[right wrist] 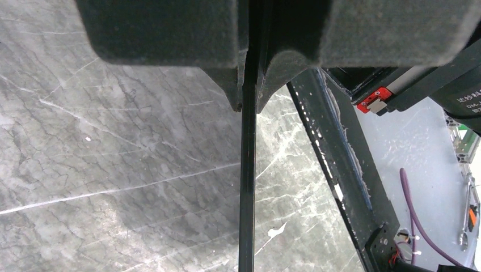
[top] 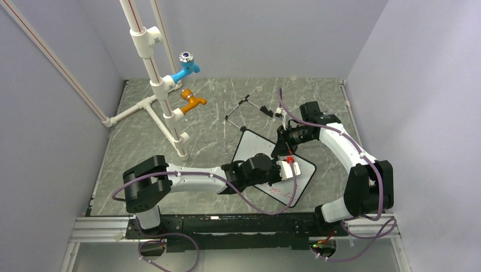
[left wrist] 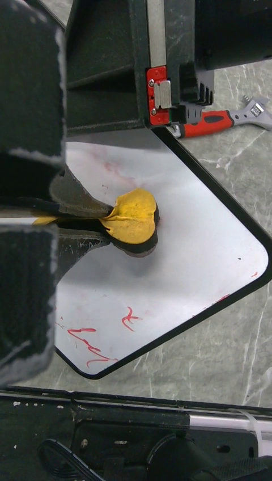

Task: Erase the whiteboard
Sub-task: Erase the center of the board with the whiteboard.

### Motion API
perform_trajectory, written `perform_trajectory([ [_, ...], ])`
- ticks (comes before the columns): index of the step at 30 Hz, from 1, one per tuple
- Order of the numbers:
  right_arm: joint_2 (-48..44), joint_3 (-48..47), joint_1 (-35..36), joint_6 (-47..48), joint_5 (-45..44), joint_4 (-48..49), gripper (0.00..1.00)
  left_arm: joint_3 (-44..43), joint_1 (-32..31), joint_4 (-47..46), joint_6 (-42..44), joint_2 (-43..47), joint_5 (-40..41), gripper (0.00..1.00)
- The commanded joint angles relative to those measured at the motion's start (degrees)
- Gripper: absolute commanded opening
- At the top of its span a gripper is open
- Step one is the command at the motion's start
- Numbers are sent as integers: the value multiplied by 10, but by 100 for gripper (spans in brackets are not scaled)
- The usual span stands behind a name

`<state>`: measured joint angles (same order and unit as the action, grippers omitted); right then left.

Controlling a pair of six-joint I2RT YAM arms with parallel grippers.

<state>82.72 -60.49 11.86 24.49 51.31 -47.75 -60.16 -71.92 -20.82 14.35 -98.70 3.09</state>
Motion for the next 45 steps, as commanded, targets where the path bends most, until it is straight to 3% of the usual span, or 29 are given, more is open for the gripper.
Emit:
perform_trajectory([
  [1,1,7,10,66,7,24,0,-14,3,-32,9,-5,-28,0],
  [12,1,7,10,66,8,24,0,18,-39,-46,-3,-63,-107,0],
  [25,2,7,10,66,9,24,0,-1,-56,-10,3,-103,-94,0],
  [36,1,6,9,66,10,22,0,-86,-8,45,48,-65,-33,0],
  [45,0,7,9,66,9,22,0,-77,28,47,67,-31,-14,0],
])
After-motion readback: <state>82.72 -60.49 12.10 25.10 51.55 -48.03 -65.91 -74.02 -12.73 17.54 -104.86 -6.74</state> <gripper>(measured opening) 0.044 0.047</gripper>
